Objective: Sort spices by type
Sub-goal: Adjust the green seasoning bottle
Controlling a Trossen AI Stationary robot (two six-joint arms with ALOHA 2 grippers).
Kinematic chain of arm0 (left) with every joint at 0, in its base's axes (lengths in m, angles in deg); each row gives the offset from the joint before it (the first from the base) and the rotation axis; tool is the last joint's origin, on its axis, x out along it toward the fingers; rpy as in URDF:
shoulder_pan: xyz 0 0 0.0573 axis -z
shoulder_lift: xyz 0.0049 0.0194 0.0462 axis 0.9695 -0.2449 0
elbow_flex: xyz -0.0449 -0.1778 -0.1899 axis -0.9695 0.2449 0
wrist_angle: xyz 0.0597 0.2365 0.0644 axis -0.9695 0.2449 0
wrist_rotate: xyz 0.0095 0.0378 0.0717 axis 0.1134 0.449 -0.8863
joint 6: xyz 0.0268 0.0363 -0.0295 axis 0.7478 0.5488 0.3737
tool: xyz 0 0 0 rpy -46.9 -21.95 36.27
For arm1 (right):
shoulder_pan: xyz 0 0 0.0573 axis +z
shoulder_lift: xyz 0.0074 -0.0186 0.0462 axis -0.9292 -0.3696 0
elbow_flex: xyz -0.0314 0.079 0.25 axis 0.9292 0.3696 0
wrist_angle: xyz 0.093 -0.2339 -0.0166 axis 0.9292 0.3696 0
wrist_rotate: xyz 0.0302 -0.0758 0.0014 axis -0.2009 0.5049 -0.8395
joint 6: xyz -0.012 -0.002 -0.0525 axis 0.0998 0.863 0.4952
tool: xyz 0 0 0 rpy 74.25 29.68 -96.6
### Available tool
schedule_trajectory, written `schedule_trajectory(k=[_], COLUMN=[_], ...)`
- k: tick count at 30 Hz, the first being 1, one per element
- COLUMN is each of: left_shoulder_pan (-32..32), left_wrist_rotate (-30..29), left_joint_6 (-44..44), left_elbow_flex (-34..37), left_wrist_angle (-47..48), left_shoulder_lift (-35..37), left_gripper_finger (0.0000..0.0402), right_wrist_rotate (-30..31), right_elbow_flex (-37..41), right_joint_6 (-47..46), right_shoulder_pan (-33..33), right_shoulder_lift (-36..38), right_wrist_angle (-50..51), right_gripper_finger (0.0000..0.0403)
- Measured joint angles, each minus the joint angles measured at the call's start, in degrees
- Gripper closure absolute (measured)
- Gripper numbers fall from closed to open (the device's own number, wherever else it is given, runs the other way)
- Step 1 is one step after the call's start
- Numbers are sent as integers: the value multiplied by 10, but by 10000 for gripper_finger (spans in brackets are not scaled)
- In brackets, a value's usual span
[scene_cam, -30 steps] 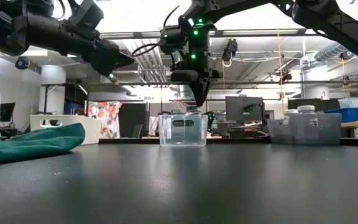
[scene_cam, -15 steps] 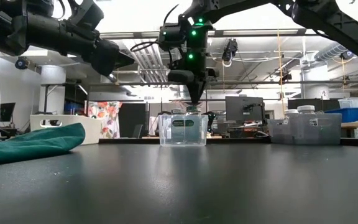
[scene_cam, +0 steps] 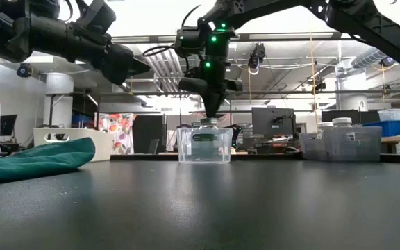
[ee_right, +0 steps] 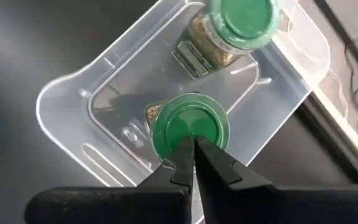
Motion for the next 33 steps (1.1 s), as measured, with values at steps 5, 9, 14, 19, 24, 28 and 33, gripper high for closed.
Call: schedule_trajectory(k=[5,9,14,19,24,28,33], left_shoulder_pan=[0,0,0,0,0,0,0], left_wrist_rotate=[0,0,0,0,0,0,0], left_joint_6=[0,1,1,1,2,4,4], left_elbow_flex=[0,0,0,0,0,0,0], left_wrist_angle=[0,0,0,1,1,1,1], left_shoulder_lift=[0,0,0,0,0,0,0], left_gripper_finger=[51,51,51,51,51,51,51], right_wrist_rotate=[3,42,64,64,45,29,28], right_elbow_flex=[0,-11,-8,9,11,12,12], right_joint_6=[-33,-29,-15,-4,-3,-8,-24], right_shoulder_pan=[-5,-5,-15,-23,-19,-12,-2], right_shoulder_lift=[2,6,8,-1,-1,3,5], right_wrist_angle=[4,6,9,10,11,19,45], right_gripper_finger=[394,394,394,394,394,394,394])
